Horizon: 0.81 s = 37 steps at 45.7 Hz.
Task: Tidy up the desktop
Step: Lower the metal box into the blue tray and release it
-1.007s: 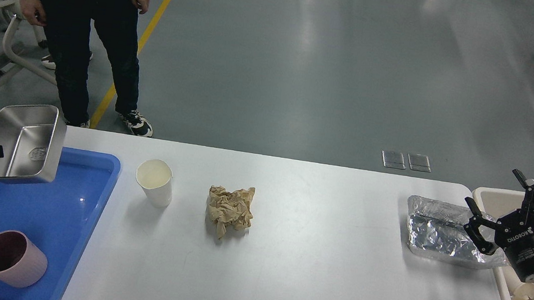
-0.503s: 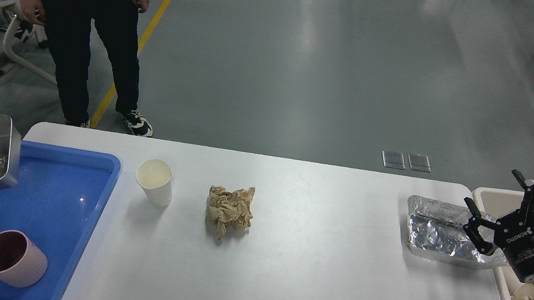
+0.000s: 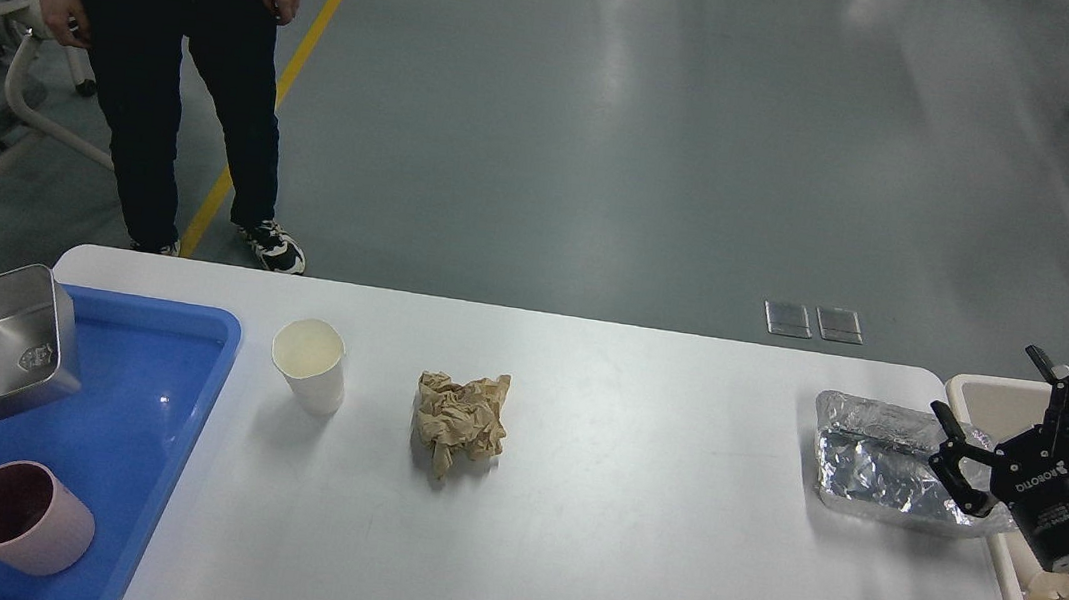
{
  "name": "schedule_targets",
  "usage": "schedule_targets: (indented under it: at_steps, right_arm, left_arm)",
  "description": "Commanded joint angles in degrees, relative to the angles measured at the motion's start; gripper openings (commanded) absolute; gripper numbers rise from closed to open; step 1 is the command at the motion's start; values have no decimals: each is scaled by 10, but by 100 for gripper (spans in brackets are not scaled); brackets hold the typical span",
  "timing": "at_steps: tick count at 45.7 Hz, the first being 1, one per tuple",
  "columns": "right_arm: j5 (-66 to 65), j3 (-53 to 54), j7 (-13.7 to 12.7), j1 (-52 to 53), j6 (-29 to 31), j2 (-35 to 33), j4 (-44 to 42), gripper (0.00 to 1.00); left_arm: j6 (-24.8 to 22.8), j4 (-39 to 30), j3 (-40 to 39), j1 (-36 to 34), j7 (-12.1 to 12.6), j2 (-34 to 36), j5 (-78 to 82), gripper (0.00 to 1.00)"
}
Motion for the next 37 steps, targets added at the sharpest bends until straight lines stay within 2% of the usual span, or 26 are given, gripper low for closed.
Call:
schedule_targets:
  at_steps: [1, 6, 14, 21, 30, 37]
  right_arm:
    - [0, 0, 0, -1, 0, 1, 0, 100]
    - [0, 0, 0, -2, 0, 0, 0, 100]
    - [0, 0, 0, -3, 0, 0, 0, 100]
    - [0, 0, 0, -4, 0, -1, -2, 100]
    - [0, 1, 0, -4, 0, 0, -2, 100]
    - [0, 1, 0, -4, 0, -1, -2, 100]
  left_arm:
    - [7, 16, 1, -6, 0, -28, 1, 0]
    - [8, 32, 6, -17, 0, -48, 4, 0]
    - [28, 50, 71, -51, -1, -56, -3, 1]
    - [35, 52, 88, -63, 0, -62, -5, 1]
    - [40, 64, 94, -68, 0, -66, -3, 7]
    - [45, 65, 104, -69, 1, -66, -3, 16]
